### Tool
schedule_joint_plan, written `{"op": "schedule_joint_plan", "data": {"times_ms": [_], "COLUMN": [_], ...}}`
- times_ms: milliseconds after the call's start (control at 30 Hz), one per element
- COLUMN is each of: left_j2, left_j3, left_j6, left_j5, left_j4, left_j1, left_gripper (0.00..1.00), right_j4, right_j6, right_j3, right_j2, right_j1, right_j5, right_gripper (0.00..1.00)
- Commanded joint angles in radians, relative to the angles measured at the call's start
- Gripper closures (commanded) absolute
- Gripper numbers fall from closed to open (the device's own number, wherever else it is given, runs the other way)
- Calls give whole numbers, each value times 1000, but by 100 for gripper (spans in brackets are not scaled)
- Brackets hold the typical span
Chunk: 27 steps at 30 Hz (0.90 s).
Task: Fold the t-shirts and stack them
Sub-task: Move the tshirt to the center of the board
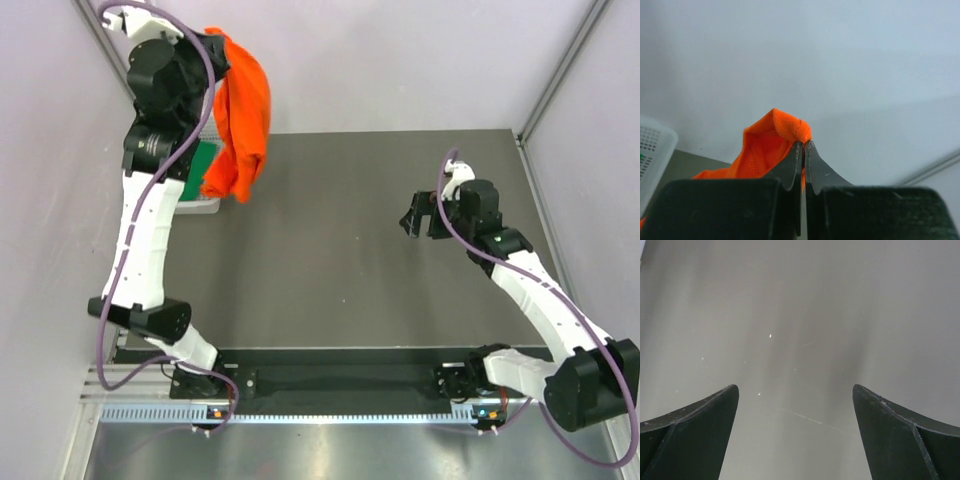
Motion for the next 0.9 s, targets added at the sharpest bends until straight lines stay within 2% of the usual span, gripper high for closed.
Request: {"op": "schedule_joint_plan", "data": {"times_ms": [0,67,167,200,333,400,433,467,500,567,600,700,733,833,867], "left_j2": [-93,-136,-155,-149,-98,-86,-89,-93,-101,-132,-153,-231,-265,-293,-285], "left_j3": [-88,-157,-211,-214,-213,-231,-293,-337,-379,-495,-541,-660,-709,-797,-815], "left_j6": [-66,-86,-78,-74,4,-15,-29,-31,-31,-29,-14,49,84,148,152], "left_j5": [96,125,105,107,68,100,138,212,238,245,245,179,165,191,218], "left_j4": [12,8,6,-6,-90,-161,-193,-201,-212,-250,-246,-265,-271,-261,-256], "left_j1": [-45,-94,-273,-369,-545,-557,-557,-562,-568,-569,-573,-570,-568,-540,-527], "left_gripper": [100,100,100,100,100,100,100,94,78,70,60,46,38,38,47], "right_j4": [-11,-18,-21,-21,-58,-96,-107,-112,-123,-136,-158,-216,-224,-230,-230], "right_j6": [17,28,51,63,103,123,127,133,138,126,120,107,95,48,40], "right_j3": [42,33,10,5,-6,9,14,23,26,32,33,36,40,60,68], "right_j2": [-57,-71,-106,-126,-182,-199,-206,-210,-221,-230,-241,-238,-232,-183,-164], "right_j1": [17,17,17,17,10,-2,-9,-13,-18,-24,-27,-44,-48,-49,-49], "right_j5": [1,-1,-24,-27,-24,-51,-66,-100,-114,-133,-123,-62,-65,-128,-167], "right_gripper": [3,2,2,1,0,0,0,0,0,0,0,0,0,0,0]}}
